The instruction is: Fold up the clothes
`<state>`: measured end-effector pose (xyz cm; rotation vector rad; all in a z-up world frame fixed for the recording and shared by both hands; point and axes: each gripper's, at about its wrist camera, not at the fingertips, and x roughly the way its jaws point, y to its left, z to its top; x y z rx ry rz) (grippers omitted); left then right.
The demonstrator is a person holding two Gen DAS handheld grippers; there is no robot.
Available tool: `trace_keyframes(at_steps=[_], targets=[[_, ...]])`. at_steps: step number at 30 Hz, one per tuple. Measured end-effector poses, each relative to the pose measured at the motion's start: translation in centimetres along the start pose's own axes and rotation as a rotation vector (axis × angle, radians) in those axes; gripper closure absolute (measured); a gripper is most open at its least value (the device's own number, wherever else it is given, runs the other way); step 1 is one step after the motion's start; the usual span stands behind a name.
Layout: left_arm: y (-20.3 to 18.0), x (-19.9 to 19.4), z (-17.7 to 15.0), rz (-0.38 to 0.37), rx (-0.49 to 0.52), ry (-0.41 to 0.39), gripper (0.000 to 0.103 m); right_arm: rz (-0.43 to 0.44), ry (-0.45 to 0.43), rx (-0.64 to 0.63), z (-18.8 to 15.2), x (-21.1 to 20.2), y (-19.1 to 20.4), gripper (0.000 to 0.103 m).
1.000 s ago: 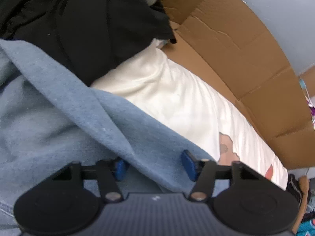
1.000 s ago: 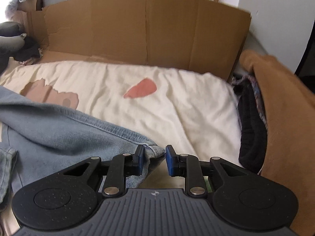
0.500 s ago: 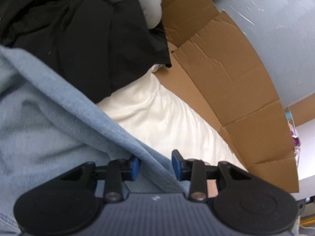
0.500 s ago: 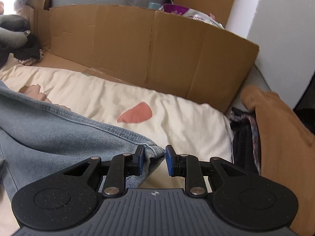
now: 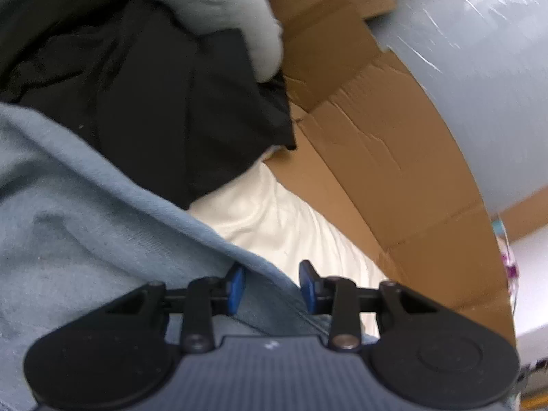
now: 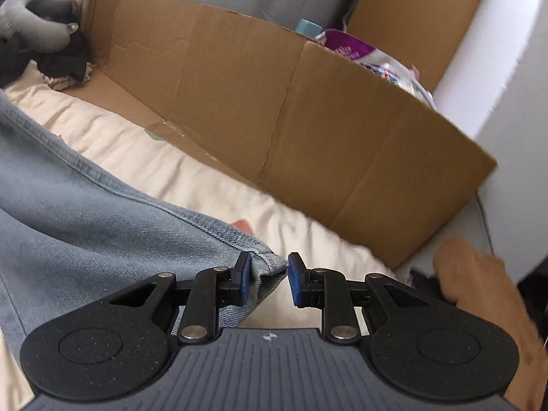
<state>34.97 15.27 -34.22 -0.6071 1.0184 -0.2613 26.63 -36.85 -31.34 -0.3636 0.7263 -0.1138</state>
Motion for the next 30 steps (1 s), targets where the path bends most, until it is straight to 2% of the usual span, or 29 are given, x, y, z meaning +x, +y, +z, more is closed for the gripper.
trace_keyframes(at_steps=[5, 13, 15, 17, 19, 26, 29, 30], targets=[[0.7, -0.4, -0.5, 0.009, -0.017, -0.016, 0.049, 0.0, 0.008, -0.07, 1.7, 2.4, 0.0, 0.08], [4.1, -1.9, 1.0, 0.031, -0.113, -0.066, 0.049, -0.002, 0.025, -0.125, 3.3, 5.8, 0.6, 0.08], [4.4, -1.8, 1.4, 0.033, -0.112, -0.073, 0.054, -0.004, 0.029, -0.13, 3.4, 6.3, 0.6, 0.08], [4.7, -1.5, 1.9, 0.036, -0.113, -0.076, 0.086, -0.005, 0.036, -0.128, 3.6, 6.9, 0.6, 0.08], [4.8, -1.4, 2.4, 0.05, -0.111, -0.088, 0.093, -0.01, 0.044, -0.133, 3.7, 7.3, 0.6, 0.08], [3.7, -0.9, 4.7, 0.086, -0.055, -0.103, 0.095, -0.014, 0.067, -0.117, 3.9, 8.8, 0.4, 0.08], [3.7, 0.8, 5.4, 0.131, -0.05, -0.059, 0.088, -0.003, 0.091, -0.113, 3.9, 10.1, 0.8, 0.079], [3.6, 1.0, 5.2, 0.141, -0.046, -0.059, 0.085, -0.002, 0.098, -0.101, 3.9, 10.4, 0.8, 0.074]])
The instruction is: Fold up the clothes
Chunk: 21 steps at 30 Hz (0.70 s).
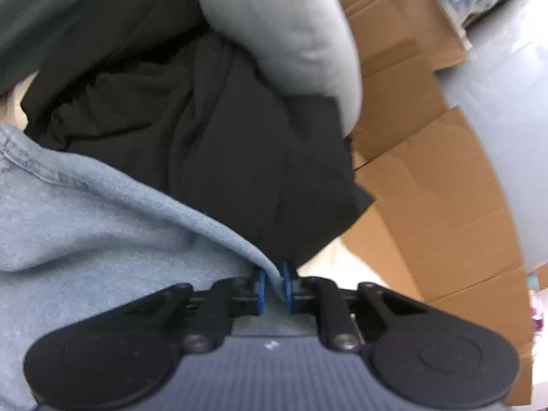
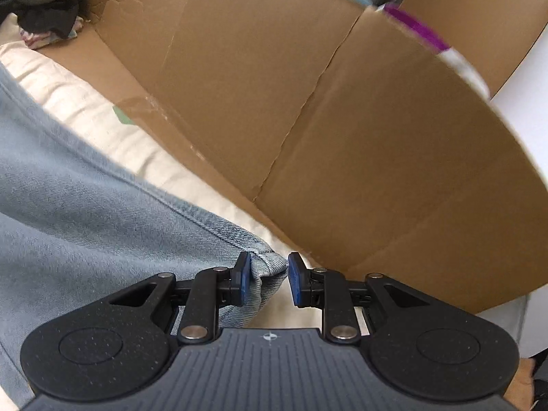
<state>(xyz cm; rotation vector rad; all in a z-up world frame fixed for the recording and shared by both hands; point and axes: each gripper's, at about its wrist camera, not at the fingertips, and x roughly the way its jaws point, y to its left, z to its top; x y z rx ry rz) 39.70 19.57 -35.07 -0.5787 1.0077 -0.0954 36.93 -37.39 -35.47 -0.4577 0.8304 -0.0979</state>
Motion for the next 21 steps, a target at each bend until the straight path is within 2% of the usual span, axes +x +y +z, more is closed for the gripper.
trace_keyframes(at_steps=[1, 2, 4, 6, 10, 15, 21], targets=[[-0.3, -0.3, -0.3, 0.006, 0.01, -0.005, 0.074, -0.003, 0.003, 0.019, 0.1, 0.2, -0.1, 0.072], [-0.8, -0.6, -0.7, 0.011, 0.023, -0.01, 0.054, -0.009, 0.001, 0.046, 0.1, 0.1, -0.3, 0.072], [-2.1, -2.0, -2.0, 0.015, 0.078, -0.036, 0.033, -0.017, -0.012, 0.1, 0.1, -0.3, -0.8, 0.069], [-3.4, -3.7, -3.5, 0.023, 0.146, -0.064, 0.033, -0.042, -0.02, 0.152, 0.2, -0.7, -1.2, 0.068], [-4.3, -5.4, -5.8, 0.03, 0.203, -0.025, 0.033, -0.022, -0.027, 0.25, -0.1, -1.8, -1.8, 0.067], [-3.2, -7.1, -8.1, 0.077, 0.257, 0.017, 0.033, 0.005, -0.039, 0.255, -1.0, -3.1, -1.3, 0.067], [-1.2, -8.9, -10.6, 0.117, 0.287, 0.055, 0.033, 0.05, -0.025, 0.322, -2.3, -4.3, -2.0, 0.066]])
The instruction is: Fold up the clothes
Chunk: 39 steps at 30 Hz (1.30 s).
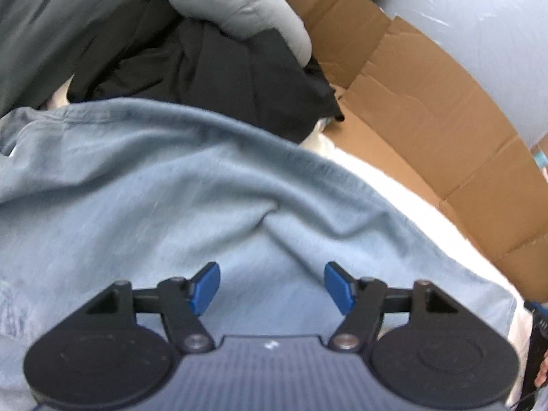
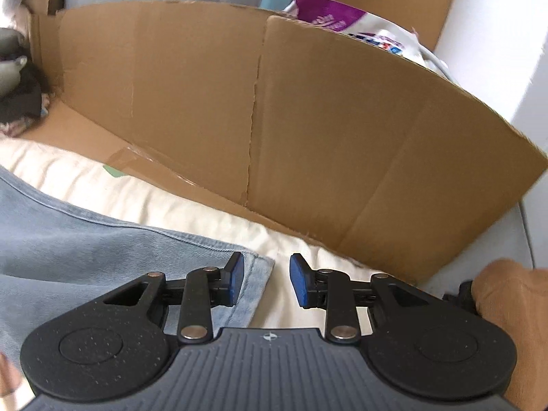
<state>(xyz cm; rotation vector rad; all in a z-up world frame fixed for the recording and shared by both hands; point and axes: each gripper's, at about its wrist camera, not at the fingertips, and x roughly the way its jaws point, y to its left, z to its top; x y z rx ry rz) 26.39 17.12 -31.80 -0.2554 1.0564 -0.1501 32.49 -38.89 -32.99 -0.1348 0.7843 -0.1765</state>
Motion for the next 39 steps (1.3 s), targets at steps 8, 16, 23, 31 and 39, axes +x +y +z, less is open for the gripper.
trace_keyframes(at_steps=[8, 16, 23, 31, 39], targets=[[1.0, -1.1, -3.0, 0.065, 0.041, 0.05, 0.033, 0.05, 0.016, 0.092, -2.2, -2.9, -0.2, 0.063], [1.3, -1.4, -6.0, 0.107, 0.145, 0.114, 0.033, 0.115, 0.083, 0.192, -5.4, -4.9, -0.7, 0.057], [1.6, -1.0, -6.9, 0.127, 0.175, 0.12, 0.032, 0.166, 0.142, 0.27, -8.1, -5.7, -0.6, 0.056], [1.6, 0.5, -6.8, 0.142, 0.201, 0.125, 0.032, 0.259, 0.207, 0.375, -10.2, -5.8, -0.6, 0.056], [1.9, 1.1, -6.8, 0.161, 0.201, 0.125, 0.038, 0.355, 0.279, 0.553, -11.8, -4.0, -0.3, 0.054]])
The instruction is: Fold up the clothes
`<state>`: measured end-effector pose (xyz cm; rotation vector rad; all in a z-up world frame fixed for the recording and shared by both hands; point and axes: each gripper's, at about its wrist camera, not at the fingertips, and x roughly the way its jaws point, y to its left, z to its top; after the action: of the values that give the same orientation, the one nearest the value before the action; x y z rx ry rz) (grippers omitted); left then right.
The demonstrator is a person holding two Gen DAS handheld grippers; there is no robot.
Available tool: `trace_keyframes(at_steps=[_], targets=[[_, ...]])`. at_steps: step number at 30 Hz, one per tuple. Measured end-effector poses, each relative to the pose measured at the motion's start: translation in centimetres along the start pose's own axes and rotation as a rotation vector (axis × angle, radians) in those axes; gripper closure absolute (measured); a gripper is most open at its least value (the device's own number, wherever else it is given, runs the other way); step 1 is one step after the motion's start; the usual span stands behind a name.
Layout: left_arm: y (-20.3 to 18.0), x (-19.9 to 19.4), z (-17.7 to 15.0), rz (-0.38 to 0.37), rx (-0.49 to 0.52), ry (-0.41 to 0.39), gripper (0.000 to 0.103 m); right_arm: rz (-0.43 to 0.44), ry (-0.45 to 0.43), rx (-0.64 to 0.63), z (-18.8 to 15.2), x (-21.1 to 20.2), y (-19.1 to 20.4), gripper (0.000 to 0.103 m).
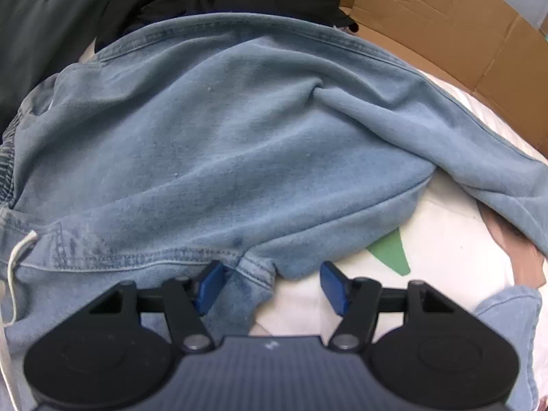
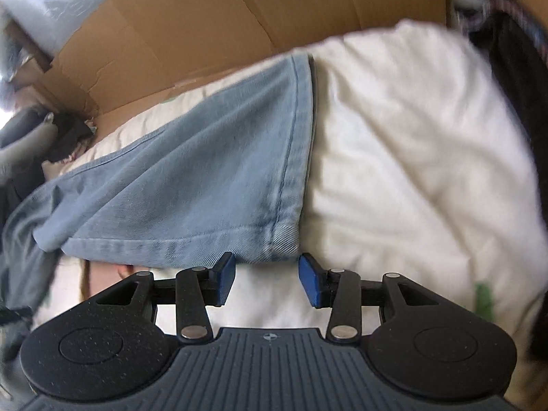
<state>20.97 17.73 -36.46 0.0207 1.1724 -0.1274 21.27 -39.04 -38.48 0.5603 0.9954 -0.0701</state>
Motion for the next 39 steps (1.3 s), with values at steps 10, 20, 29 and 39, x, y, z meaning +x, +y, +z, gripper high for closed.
trace_keyframes(at_steps=[10, 20, 29, 39], targets=[[-0.2, -0.3, -0.3, -0.001, 0.03, -0.009, 0.037, 0.144, 0.032, 0.202, -1.0, -0.4, -1.7, 0.053], [-0.9, 0.0, -0.4, 0.017, 0.031, -0.021, 0.037, 0.163, -0.068, 0.274, -0.5, 0.2, -2.8, 0.053], [-1.6, 0.6, -0.3, 0.047, 0.059, -0.025, 0.034, 0.244, -0.123, 0.38, -0.3, 0.4, -2.6, 0.055], [-1.0, 0.4, -0.1, 0.09, 0.067, -0.031, 0.067, 0.09, -0.106, 0.241, 1.5, 0.3, -1.4, 0.096]])
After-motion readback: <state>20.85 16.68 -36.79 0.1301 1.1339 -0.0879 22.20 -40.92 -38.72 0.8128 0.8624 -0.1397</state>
